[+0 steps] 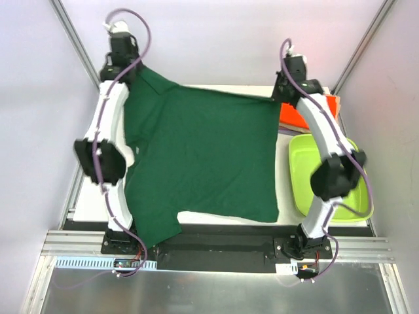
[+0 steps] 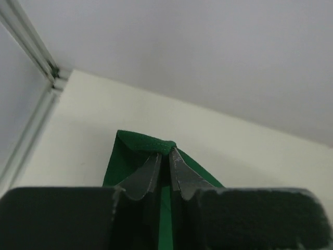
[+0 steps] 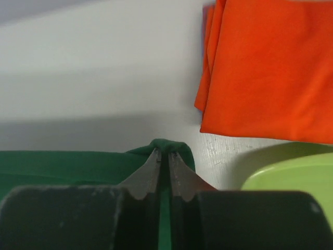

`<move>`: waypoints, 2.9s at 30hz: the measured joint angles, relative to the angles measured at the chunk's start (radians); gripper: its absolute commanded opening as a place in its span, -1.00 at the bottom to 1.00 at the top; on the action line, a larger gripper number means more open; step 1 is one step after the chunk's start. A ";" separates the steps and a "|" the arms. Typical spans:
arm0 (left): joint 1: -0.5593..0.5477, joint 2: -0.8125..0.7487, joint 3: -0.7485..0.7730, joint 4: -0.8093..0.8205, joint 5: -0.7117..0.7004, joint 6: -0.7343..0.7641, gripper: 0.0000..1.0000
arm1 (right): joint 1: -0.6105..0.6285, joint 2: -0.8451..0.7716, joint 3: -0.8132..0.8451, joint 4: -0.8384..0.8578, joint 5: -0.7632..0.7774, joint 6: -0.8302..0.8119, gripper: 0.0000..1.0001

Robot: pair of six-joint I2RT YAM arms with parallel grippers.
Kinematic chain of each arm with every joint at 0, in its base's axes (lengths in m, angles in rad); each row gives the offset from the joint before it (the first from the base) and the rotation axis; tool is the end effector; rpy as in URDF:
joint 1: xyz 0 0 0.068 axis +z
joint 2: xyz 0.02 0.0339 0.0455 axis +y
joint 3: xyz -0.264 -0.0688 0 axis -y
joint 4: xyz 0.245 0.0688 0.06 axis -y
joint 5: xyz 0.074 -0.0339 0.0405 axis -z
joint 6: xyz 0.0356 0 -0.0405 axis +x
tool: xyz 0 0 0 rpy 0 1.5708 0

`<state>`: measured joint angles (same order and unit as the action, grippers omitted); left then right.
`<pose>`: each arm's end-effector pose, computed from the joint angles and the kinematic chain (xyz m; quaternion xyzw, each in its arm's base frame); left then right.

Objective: Fold and stack the t-shirts
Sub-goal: Flatten out the tshirt

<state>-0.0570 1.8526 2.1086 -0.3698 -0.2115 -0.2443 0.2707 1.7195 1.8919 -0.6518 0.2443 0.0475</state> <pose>0.4231 -0.0167 0.4748 -0.1394 0.7322 -0.0215 0.6664 0.3747 0.0951 0.4257 -0.0316 0.8502 -0.0212 0.5251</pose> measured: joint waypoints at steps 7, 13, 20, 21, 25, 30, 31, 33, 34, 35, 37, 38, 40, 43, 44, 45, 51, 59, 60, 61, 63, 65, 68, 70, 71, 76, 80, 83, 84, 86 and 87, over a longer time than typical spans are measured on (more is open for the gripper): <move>0.000 0.471 0.069 -0.069 0.055 0.023 0.98 | -0.042 0.556 0.253 -0.068 -0.061 0.044 0.44; 0.000 0.453 0.067 -0.100 0.074 0.015 0.98 | -0.033 0.546 0.269 -0.058 -0.141 0.036 0.93; 0.000 0.117 -0.208 -0.053 0.075 -0.033 0.98 | 0.025 0.217 -0.026 0.002 -0.220 -0.011 0.93; 0.000 0.046 -0.284 -0.043 0.080 -0.045 0.98 | 0.041 0.168 -0.079 0.012 -0.226 -0.019 0.93; 0.002 -0.170 -0.549 -0.032 0.126 -0.095 0.98 | 0.124 -0.004 -0.318 0.039 -0.251 -0.040 0.93; 0.006 -0.243 -0.770 -0.039 0.152 -0.142 0.98 | 0.170 -0.029 -0.517 0.050 -0.284 -0.035 0.93; 0.006 -0.235 -0.792 -0.040 0.155 -0.148 0.98 | 0.168 -0.021 -0.541 0.050 -0.286 -0.033 0.93; 0.007 -0.206 -0.833 -0.043 0.161 -0.161 0.98 | 0.163 0.003 -0.578 0.055 -0.283 -0.029 0.93; 0.006 -0.185 -0.841 -0.050 0.163 -0.164 0.98 | 0.159 0.021 -0.583 0.055 -0.282 -0.029 0.93; 0.007 -0.160 -0.843 -0.054 0.167 -0.165 0.98 | 0.156 0.041 -0.584 0.061 -0.281 -0.029 0.93; 0.007 -0.107 -0.843 -0.053 0.179 -0.166 0.98 | 0.150 0.080 -0.583 0.080 -0.275 -0.029 0.93; 0.007 -0.086 -0.841 -0.054 0.182 -0.166 0.98 | 0.145 0.100 -0.582 0.089 -0.275 -0.029 0.93; 0.011 -0.029 -0.824 -0.058 0.187 -0.166 0.98 | 0.134 0.151 -0.567 0.092 -0.275 -0.028 0.93; 0.019 0.048 -0.771 -0.063 0.205 -0.166 0.98 | 0.103 0.230 -0.526 0.087 -0.279 -0.016 0.93; 0.022 0.068 -0.753 -0.062 0.208 -0.166 0.98 | 0.096 0.237 -0.512 0.088 -0.284 -0.014 0.93; 0.027 0.098 -0.723 -0.064 0.211 -0.166 0.98 | 0.085 0.249 -0.493 0.096 -0.287 -0.012 0.93; 0.040 0.210 -0.590 -0.086 0.230 -0.170 0.79 | 0.047 0.327 -0.381 0.072 -0.287 -0.007 0.93; 0.066 0.351 -0.369 -0.113 0.301 -0.187 0.98 | 0.013 0.445 -0.195 0.020 -0.293 -0.008 0.93; 0.072 0.369 -0.340 -0.115 0.315 -0.188 0.98 | 0.008 0.468 -0.155 0.009 -0.294 -0.010 0.93; 0.075 0.384 -0.315 -0.119 0.324 -0.189 0.98 | 0.004 0.484 -0.129 0.003 -0.296 -0.011 0.93; 0.085 0.426 -0.244 -0.129 0.352 -0.193 0.98 | -0.004 0.523 -0.064 -0.011 -0.302 -0.015 0.93; 0.092 0.454 -0.196 -0.134 0.371 -0.196 0.98 | -0.011 0.555 -0.009 -0.021 -0.306 -0.019 0.93; 0.098 0.483 -0.140 -0.145 0.394 -0.203 0.98 | -0.015 0.597 0.063 -0.038 -0.308 -0.041 0.93; 0.098 0.488 -0.117 -0.153 0.401 -0.204 0.98 | -0.016 0.607 0.088 -0.046 -0.313 -0.054 0.93; 0.098 0.486 -0.109 -0.156 0.407 -0.205 0.98 | -0.016 0.607 0.091 -0.050 -0.313 -0.061 0.93; 0.098 0.346 -0.234 -0.147 0.410 -0.214 0.98 | -0.005 0.546 0.031 -0.043 -0.312 -0.089 0.93; 0.098 0.032 -0.541 -0.158 0.367 -0.241 0.98 | 0.024 0.333 -0.195 -0.013 -0.307 -0.098 0.93; 0.098 -0.282 -0.824 -0.142 0.322 -0.286 0.98 | 0.055 0.117 -0.406 0.047 -0.300 -0.093 0.93; 0.098 -0.389 -0.918 -0.143 0.306 -0.305 0.98 | 0.064 0.054 -0.469 0.062 -0.296 -0.088 0.93; 0.098 -0.586 -1.111 -0.143 0.278 -0.349 0.98 | 0.077 -0.068 -0.599 0.095 -0.287 -0.074 0.93; 0.098 -0.648 -1.185 -0.142 0.276 -0.365 0.98 | 0.079 -0.103 -0.642 0.104 -0.280 -0.065 0.93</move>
<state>0.0410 1.2049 0.9234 -0.5117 0.0643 -0.6090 0.3496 1.6169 1.2495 -0.5476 -0.0360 -0.0177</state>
